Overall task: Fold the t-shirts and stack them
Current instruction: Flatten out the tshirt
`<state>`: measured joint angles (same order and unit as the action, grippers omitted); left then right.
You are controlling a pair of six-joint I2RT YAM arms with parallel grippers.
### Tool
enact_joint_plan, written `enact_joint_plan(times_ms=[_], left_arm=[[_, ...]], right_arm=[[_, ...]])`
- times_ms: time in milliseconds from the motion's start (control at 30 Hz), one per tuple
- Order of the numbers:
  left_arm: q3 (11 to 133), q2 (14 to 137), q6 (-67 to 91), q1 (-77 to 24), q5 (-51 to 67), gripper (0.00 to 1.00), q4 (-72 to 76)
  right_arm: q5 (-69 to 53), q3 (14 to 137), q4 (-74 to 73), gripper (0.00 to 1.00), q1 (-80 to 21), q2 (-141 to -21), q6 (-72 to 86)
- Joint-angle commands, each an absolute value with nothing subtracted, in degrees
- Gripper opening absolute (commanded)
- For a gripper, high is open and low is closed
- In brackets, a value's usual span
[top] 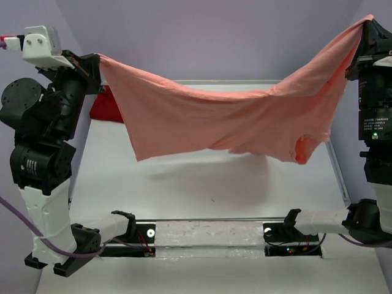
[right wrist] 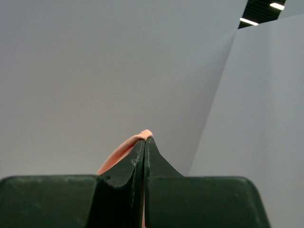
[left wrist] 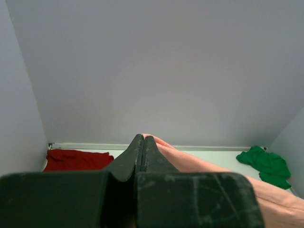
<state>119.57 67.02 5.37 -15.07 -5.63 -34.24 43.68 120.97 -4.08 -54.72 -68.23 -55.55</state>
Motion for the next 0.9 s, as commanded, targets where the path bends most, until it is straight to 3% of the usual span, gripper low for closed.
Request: enact_joint_plan(times_ms=[0, 300, 367, 500, 600, 867], left_arm=[[119.2, 67.0, 4.6, -15.6, -8.4, 0.0, -34.5], [117.6, 72.5, 4.9, -15.6, -13.9, 0.0, -36.6], [115.8, 75.6, 4.9, -15.6, -14.8, 0.0, -35.4], [104.1, 78.7, 6.3, -15.1, -12.9, 0.0, -27.1], [99.7, 84.1, 7.5, -12.1, -9.1, 0.0, -21.4], [101.1, 101.0, 9.8, -5.2, 3.4, 0.0, -12.4]], right_arm=[[52.6, 119.6, 11.7, 0.0, -59.1, -69.5, -71.5], [52.2, 120.0, 12.0, 0.0, -57.8, -73.7, -70.2], [51.7, 119.3, 11.2, 0.0, -52.4, -75.7, -66.8], [36.0, 118.3, -12.7, 0.0, -32.5, -80.0, -39.8], [28.3, 114.7, -16.1, 0.0, -22.7, -85.5, -30.8], [17.6, 117.9, -19.4, 0.0, -11.3, -100.9, -22.6]])
